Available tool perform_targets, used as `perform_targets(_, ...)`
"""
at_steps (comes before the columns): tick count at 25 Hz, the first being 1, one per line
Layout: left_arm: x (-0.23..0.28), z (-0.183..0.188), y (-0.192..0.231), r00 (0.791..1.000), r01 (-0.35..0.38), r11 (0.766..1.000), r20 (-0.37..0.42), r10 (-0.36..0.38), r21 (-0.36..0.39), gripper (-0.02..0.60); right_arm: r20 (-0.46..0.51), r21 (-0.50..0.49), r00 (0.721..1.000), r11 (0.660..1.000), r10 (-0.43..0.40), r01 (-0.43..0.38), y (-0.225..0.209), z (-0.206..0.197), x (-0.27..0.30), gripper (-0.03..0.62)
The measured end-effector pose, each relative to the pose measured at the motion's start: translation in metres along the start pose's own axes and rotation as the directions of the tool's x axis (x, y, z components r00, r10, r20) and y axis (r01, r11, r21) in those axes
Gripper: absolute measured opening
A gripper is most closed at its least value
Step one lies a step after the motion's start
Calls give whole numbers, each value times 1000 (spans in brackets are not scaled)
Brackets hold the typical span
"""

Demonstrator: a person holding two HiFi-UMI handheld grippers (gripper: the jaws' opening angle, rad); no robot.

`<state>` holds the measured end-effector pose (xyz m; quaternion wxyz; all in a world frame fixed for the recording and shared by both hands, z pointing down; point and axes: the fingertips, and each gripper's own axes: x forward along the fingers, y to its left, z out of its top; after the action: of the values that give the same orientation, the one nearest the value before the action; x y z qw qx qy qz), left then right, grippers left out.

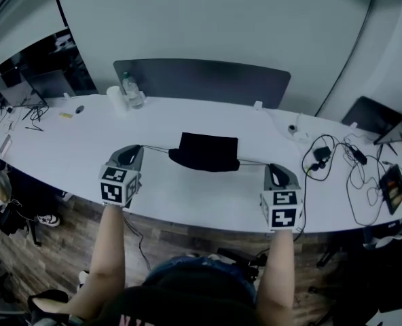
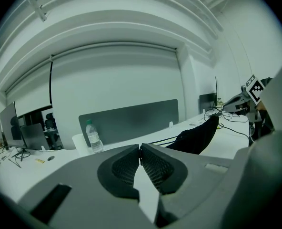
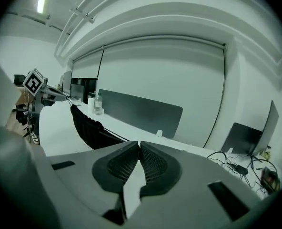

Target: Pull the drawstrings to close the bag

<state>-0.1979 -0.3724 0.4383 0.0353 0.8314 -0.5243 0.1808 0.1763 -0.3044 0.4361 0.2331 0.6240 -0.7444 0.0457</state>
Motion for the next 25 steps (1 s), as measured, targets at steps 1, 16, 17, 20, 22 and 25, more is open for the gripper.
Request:
perform_targets(1, 0, 1, 1, 1000, -3, 1000, 2, 3, 0, 15, 3, 1, 1000, 1000, -2, 2, -1, 1, 0, 6)
perform_targets(16, 3, 9, 18, 997, -69, 998, 18, 69, -15, 15, 12, 17, 998, 998, -56, 56, -22, 10, 8, 6)
perform_targets(17, 3, 10, 19, 997, -73, 997, 18, 73, -15, 15, 13, 17, 998, 998, -63, 62, -24, 10, 8, 6)
perform_targets(20, 5, 11, 22, 996, -83, 996, 16, 83, -16, 15, 7, 26, 997, 996, -82, 82, -30, 10, 9, 6)
perform_targets(22, 5, 13, 25, 996, -90, 996, 16, 91, -16, 15, 3, 31, 996, 995, -92, 92, -33, 11, 8, 6)
perform_targets(25, 5, 14, 29, 995, -100, 995, 15, 101, -17, 15, 0, 36, 994, 994, -106, 106, -37, 10, 7, 6)
